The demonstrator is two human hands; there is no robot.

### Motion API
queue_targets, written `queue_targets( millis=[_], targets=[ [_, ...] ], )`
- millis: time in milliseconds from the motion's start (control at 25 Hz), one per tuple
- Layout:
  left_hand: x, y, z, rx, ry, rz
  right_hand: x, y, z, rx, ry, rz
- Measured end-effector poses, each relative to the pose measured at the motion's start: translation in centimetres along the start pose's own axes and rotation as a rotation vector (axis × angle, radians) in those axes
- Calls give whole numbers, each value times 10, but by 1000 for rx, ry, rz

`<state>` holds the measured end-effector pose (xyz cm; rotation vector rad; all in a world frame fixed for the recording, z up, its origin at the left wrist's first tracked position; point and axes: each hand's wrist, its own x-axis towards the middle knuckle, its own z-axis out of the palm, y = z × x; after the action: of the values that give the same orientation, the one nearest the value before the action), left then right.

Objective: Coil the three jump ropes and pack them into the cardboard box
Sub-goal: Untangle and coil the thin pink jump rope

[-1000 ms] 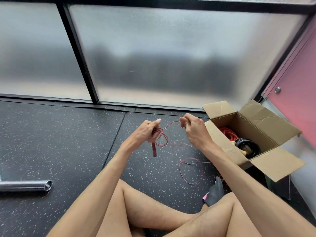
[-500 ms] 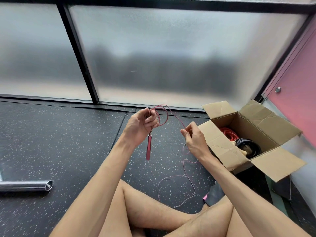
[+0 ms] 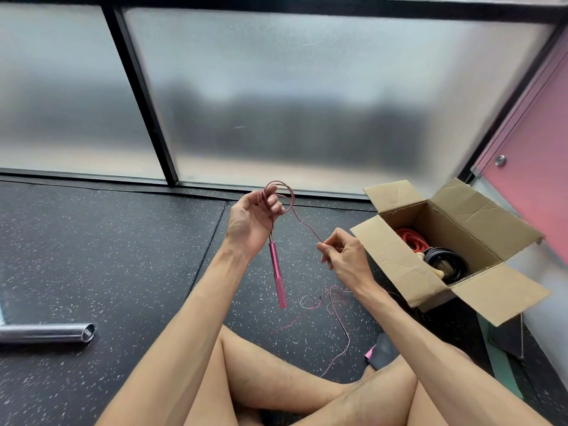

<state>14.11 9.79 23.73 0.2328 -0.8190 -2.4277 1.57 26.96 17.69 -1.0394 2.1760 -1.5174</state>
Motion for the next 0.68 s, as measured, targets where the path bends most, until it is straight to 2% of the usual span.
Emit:
queue_targets(
  millis=[120,240,440,560,680],
  targets=[
    [8,-12,4,239,60,158,-4,-2,9,57,-222,83],
    [13,-25,-3,670,125,329,-7,-12,18,36,-370,155],
    [3,-37,-28,1380,113,477,-4,-30,12,-192,-369,67],
    [3,-35,-43,1654,88,515,-5,-37,4,-372,-334,-6],
    [-4,-34,-51,1846,33,437,-5,-42,-6,-456,-309,-48]
  ],
)
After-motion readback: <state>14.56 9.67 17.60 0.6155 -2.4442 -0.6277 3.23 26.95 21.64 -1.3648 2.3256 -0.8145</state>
